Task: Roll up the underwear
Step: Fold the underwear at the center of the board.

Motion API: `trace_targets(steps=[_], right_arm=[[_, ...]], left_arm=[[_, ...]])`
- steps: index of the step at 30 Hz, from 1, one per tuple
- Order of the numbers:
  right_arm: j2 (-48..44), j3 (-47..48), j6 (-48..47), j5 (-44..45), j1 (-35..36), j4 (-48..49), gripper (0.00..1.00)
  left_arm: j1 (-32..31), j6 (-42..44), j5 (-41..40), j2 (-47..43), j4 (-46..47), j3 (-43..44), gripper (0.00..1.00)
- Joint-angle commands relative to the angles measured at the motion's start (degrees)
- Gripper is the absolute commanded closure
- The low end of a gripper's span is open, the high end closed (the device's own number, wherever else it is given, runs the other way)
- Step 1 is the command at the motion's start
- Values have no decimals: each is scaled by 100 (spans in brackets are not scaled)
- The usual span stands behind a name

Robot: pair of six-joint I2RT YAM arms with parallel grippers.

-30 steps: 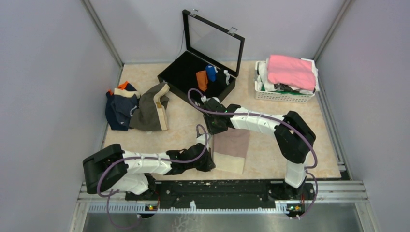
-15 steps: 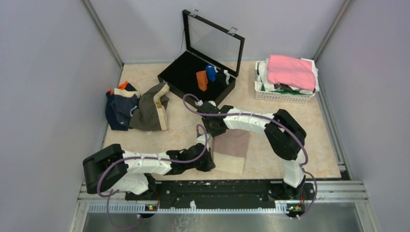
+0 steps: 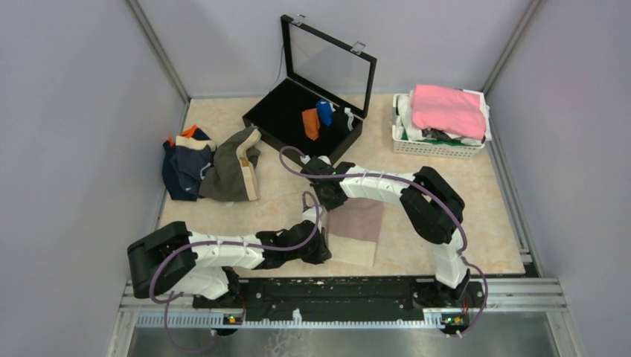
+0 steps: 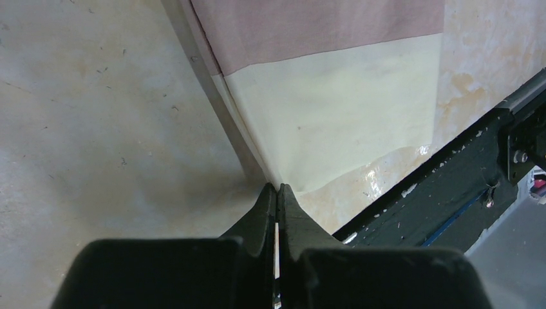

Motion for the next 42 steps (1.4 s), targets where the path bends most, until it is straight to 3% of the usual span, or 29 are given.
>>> trace_targets(steps=[1,5,9,15,19,29,35,42], right_arm=[[117,220,-50,257,69,23,88],[14,147,-24,393,57,184,100],[-209,-58,96,239,-82,494,100],[-735,-654,476,-876,-608,1593,100],[-1092,-930,676,-1090,-772,2063,100],[-2003,-2109,1278,-1573,-1275,3323,100],[-2453,-2503,1256,-1338,-1370,3289,100],[-2896,-3063,1317,-965,-1387,3204,100]], left_arm=[[1,79,42,-12,222,-28,100],[1,187,40,-39,80,12,100],[1,249,-366,-278,-496,129,100],[10,754,-1147,-460,-1821,785,100],[10,1086,-1478,-343,-2309,1251,100],[-7,2209,-1335,199,-2876,2098,100],[-29,2604,-1674,547,-3369,2475,100],[-101,2901,-1417,493,-3385,2621,100]])
